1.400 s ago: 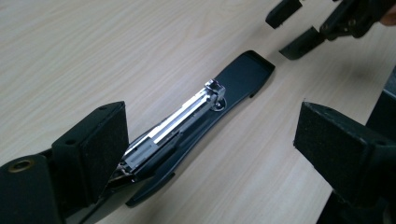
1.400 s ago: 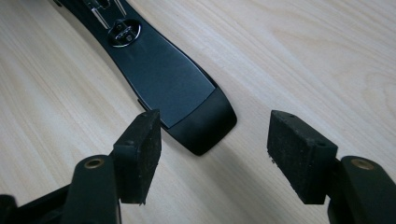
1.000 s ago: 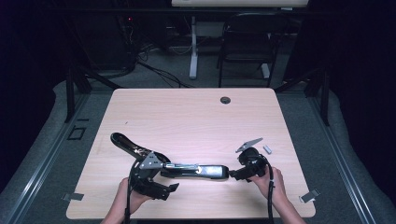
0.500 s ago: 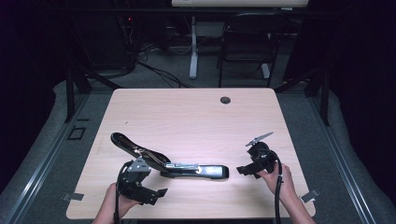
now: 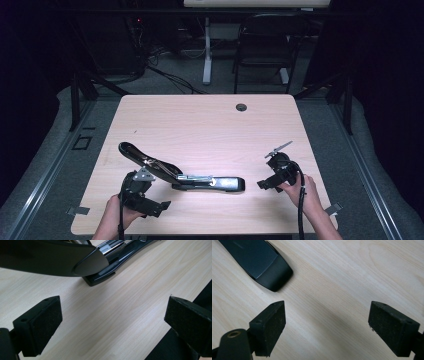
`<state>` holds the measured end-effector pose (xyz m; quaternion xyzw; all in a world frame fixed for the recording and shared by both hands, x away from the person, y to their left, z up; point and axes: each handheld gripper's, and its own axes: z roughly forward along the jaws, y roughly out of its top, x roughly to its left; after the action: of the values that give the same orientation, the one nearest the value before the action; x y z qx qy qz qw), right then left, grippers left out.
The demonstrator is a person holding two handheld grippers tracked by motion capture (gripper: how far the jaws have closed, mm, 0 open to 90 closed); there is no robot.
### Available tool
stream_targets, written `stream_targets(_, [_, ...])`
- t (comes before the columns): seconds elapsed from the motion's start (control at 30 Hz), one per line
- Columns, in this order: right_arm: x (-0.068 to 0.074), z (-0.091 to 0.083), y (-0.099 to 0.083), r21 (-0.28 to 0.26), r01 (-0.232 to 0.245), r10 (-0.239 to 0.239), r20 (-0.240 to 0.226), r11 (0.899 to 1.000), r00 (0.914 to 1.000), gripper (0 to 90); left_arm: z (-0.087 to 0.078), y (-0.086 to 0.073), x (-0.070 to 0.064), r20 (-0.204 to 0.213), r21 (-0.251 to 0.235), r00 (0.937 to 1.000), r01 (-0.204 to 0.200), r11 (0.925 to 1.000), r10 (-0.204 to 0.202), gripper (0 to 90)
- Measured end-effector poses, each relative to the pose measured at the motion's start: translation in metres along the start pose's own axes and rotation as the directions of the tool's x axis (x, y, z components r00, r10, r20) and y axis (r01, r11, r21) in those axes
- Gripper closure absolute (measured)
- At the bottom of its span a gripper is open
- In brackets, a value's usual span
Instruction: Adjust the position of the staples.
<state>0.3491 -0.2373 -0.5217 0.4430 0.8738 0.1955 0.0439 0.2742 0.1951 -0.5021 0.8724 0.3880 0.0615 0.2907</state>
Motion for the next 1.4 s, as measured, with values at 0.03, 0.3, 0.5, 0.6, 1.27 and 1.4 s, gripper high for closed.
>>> stream_targets(0.03, [0.0, 0.0, 0.0, -0.008, -0.009, 0.009, -0.014, 1.0, 0.9999, 14.4, 0.0, -0.001, 0.001, 0.001, 0.002, 1.0, 0.003, 1.0, -0.003, 1.1])
stream_targets(0.3, [-0.008, -0.006, -0.002, -0.007, -0.013, 0.013, -0.001, 1.0, 0.9999, 13.4, -0.006, -0.02, 0.018, -0.042, 0.005, 0.9967, 0.069, 0.9976, -0.069, 0.2])
stream_targets(0.5, [-0.017, -0.014, -0.003, -0.008, -0.023, 0.023, 0.009, 1.0, 0.9997, 13.5, -0.008, -0.02, 0.027, -0.067, 0.003, 0.9944, 0.081, 0.9967, -0.081, 0.1])
stream_targets(0.6, [-0.023, -0.016, -0.003, 0.003, -0.035, 0.035, 0.035, 0.999, 0.9988, 13.6, -0.008, -0.02, 0.029, -0.084, -0.003, 0.9934, 0.078, 0.9969, -0.078, 0.0])
stream_targets(1.27, [-0.047, -0.023, 0.006, 0.053, -0.059, 0.054, 0.09, 0.997, 0.9945, 17.0, -0.007, -0.019, 0.032, -0.101, 0.002, 0.9918, 0.078, 0.9969, -0.078, 0.0])
stream_targets(1.4, [-0.053, -0.028, 0.01, 0.049, -0.058, 0.053, 0.105, 0.997, 0.9931, 16.5, -0.006, -0.019, 0.032, -0.103, 0.008, 0.9918, 0.077, 0.997, -0.075, 0.0])
